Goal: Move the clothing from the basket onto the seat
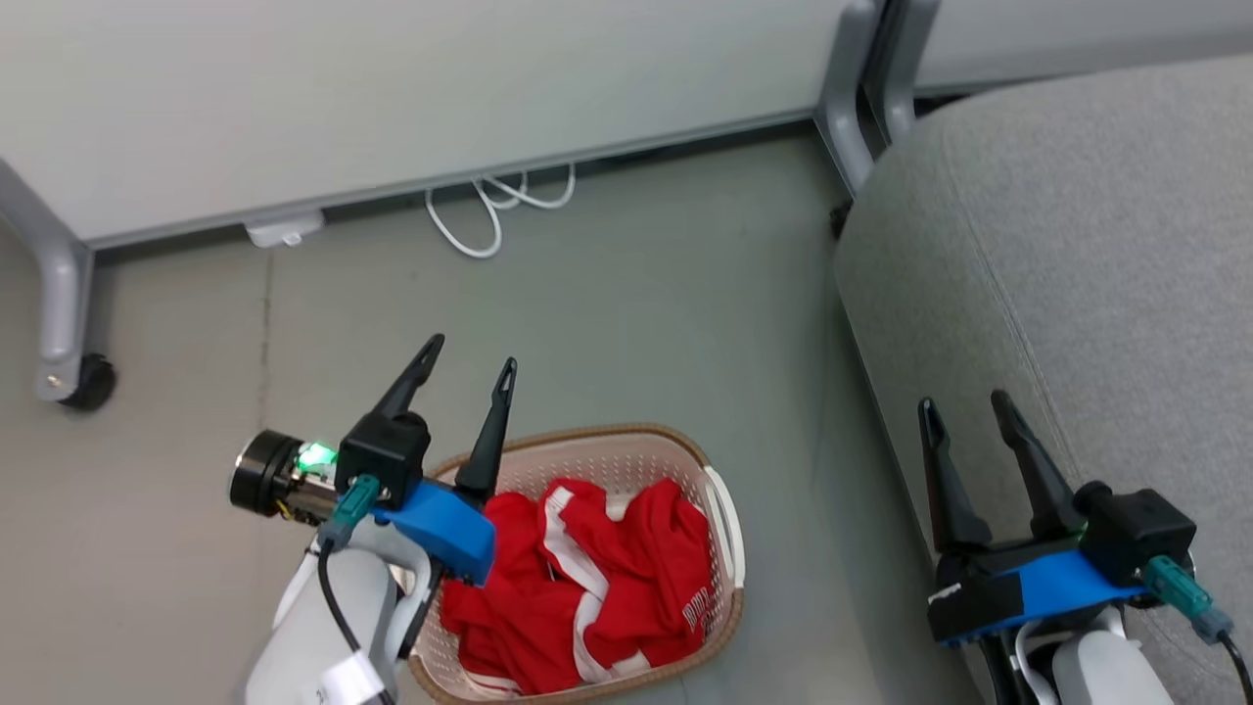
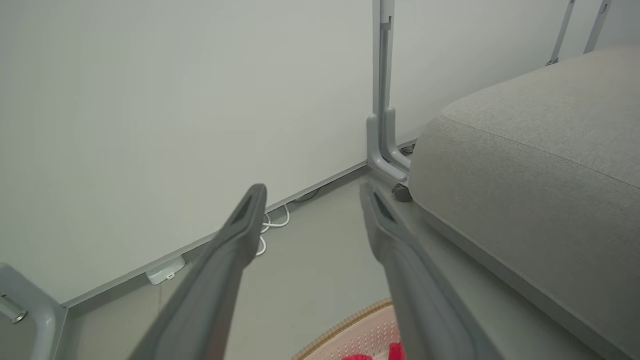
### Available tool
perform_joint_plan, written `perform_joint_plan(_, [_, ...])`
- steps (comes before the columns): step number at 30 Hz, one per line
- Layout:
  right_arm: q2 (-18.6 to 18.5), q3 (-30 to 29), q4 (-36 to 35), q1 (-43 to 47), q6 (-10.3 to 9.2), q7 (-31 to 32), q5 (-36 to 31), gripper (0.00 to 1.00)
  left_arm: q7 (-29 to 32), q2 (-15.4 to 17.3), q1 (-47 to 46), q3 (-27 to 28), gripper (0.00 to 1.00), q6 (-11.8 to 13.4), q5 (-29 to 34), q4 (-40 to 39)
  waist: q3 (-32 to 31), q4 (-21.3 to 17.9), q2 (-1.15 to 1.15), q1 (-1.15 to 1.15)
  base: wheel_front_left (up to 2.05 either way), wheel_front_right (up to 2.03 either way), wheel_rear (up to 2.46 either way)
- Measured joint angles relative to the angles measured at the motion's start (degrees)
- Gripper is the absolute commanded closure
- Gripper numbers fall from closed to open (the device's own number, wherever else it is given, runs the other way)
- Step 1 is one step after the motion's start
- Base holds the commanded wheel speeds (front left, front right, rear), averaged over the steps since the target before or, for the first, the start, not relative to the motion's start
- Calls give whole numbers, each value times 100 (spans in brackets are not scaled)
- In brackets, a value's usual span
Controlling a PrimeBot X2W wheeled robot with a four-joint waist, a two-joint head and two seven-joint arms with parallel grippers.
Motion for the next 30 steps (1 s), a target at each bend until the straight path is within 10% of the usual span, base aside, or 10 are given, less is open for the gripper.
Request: perform_joint_plan(30, [-4,350,-437,-1446,0,-7,215,0,316,1150,-2646,-5016,0,-1,-1519,3050,2577,-1017,0,1,0,0,0])
